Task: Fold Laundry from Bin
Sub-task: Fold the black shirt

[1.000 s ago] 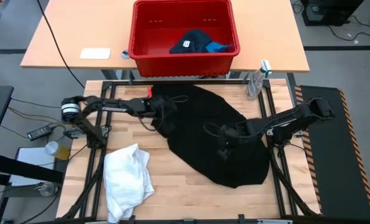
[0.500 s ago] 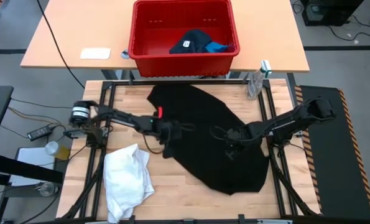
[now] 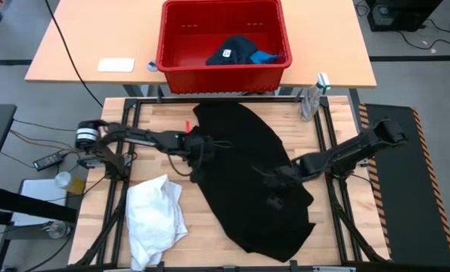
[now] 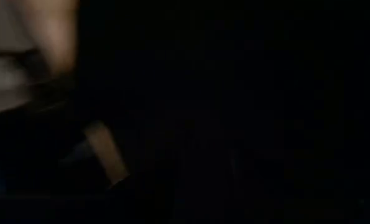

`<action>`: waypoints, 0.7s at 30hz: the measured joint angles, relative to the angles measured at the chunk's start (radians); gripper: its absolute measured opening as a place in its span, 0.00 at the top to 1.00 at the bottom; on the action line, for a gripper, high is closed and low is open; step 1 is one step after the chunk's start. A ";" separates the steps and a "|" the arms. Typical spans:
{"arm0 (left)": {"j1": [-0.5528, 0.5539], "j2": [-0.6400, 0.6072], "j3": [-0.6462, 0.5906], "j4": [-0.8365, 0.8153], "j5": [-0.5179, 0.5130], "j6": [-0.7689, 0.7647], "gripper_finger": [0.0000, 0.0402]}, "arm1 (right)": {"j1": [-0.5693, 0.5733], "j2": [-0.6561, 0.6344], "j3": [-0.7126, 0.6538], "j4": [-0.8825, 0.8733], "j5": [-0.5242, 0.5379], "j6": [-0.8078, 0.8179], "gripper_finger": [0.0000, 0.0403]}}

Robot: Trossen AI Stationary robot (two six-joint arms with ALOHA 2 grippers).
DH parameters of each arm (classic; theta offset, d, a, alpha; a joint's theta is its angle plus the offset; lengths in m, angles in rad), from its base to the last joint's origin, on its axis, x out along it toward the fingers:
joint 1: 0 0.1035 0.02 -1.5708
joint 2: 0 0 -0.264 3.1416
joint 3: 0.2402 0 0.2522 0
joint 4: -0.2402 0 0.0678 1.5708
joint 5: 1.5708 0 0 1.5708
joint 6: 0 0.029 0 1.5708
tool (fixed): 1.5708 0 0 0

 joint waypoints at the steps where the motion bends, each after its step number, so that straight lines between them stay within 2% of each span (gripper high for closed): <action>1: -0.008 -0.021 0.000 0.018 0.023 -0.010 0.57 | -0.013 -0.019 0.001 -0.081 0.047 -0.020 0.62; 3: -0.033 -0.050 0.001 0.056 0.056 -0.045 0.57 | -0.032 -0.047 0.001 -0.234 0.112 -0.052 0.62; 6: -0.095 -0.046 0.002 0.084 0.075 -0.088 0.57 | -0.043 -0.073 0.001 -0.401 0.143 -0.114 0.62; 10: -0.185 0.023 0.002 0.153 0.072 -0.114 0.57 | -0.016 -0.059 0.001 -0.505 0.166 -0.142 0.62; 14: -0.236 0.131 0.002 0.221 0.017 -0.148 0.57 | 0.024 0.012 0.001 -0.538 0.184 -0.080 0.62; 17: -0.239 0.216 0.003 0.224 0.006 -0.156 0.57 | 0.060 0.084 0.001 -0.460 0.095 -0.074 0.62; 21: -0.221 0.250 0.011 0.141 -0.008 -0.136 0.57 | 0.118 0.171 0.009 -0.285 -0.074 -0.032 0.62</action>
